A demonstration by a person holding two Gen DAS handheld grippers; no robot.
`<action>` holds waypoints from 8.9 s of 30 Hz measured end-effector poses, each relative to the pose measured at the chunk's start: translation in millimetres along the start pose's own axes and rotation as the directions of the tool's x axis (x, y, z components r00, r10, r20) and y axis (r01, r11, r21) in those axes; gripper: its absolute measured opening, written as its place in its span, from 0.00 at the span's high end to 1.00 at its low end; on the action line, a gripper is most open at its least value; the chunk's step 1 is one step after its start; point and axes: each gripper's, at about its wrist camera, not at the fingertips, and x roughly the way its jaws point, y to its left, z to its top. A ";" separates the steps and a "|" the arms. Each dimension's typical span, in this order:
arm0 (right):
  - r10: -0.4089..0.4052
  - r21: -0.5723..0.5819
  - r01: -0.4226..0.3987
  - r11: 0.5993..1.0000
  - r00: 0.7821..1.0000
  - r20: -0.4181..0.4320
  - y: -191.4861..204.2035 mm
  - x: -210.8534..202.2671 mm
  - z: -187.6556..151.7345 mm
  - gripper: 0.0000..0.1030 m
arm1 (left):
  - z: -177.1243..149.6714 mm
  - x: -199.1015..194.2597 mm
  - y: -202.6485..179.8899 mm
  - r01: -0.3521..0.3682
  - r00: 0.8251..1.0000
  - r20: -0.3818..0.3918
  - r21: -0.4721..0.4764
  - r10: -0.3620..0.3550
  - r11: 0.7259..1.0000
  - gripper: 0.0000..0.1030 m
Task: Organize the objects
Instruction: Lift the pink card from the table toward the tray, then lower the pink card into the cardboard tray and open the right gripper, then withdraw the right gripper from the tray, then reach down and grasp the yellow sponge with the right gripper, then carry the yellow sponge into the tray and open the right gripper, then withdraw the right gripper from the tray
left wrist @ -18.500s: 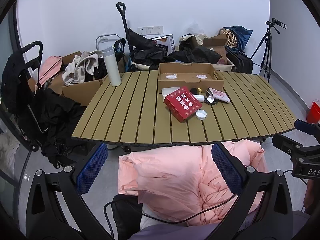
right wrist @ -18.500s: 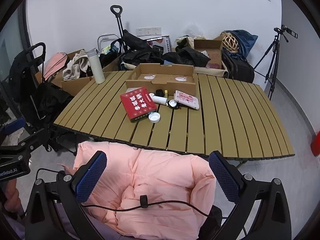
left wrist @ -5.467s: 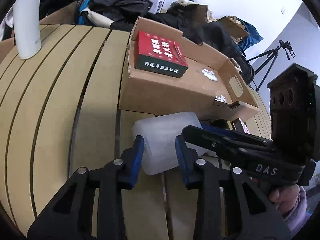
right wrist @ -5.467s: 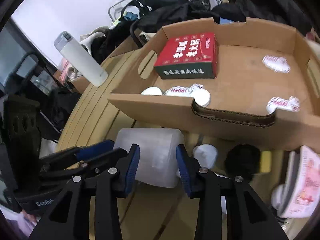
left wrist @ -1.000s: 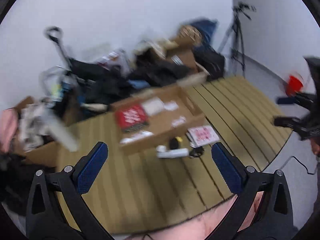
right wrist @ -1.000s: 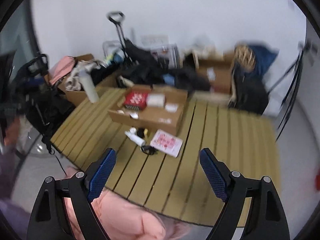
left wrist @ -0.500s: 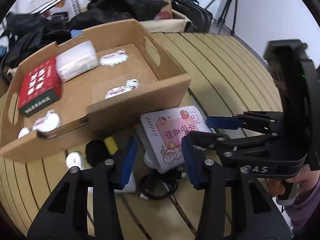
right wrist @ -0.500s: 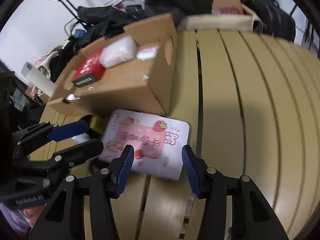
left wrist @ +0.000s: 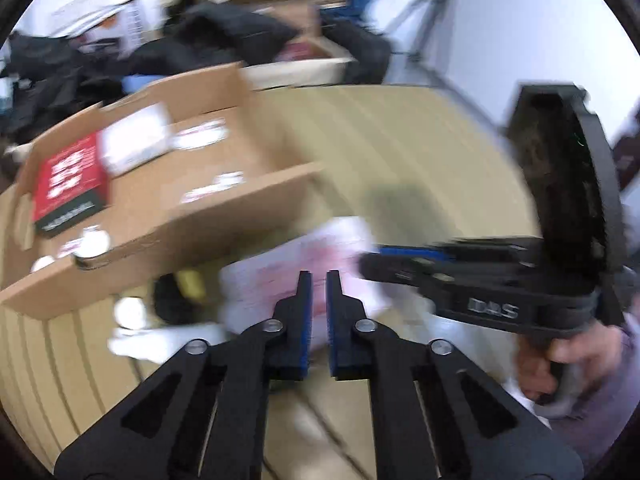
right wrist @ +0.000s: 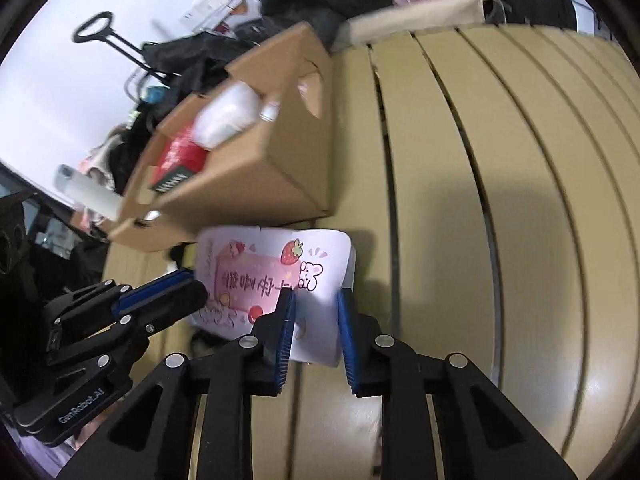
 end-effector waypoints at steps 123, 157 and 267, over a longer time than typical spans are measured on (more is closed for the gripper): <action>-0.076 -0.221 0.173 0.960 0.917 0.391 183.2 -223.5 -187.9 0.18 | -194.0 -300.0 -29.0 -0.465 0.821 0.222 -0.275 0.526 0.841 0.00; -0.166 -0.267 0.193 0.944 0.979 0.121 119.3 -6.0 -63.9 0.47 | -91.2 -98.8 132.4 -0.398 0.905 -0.021 -0.388 0.424 0.831 0.02; -0.082 -0.248 0.130 0.960 0.978 0.194 150.6 -77.4 30.2 0.18 | -60.7 -204.3 103.6 -0.302 0.875 0.287 -0.306 0.390 0.903 0.00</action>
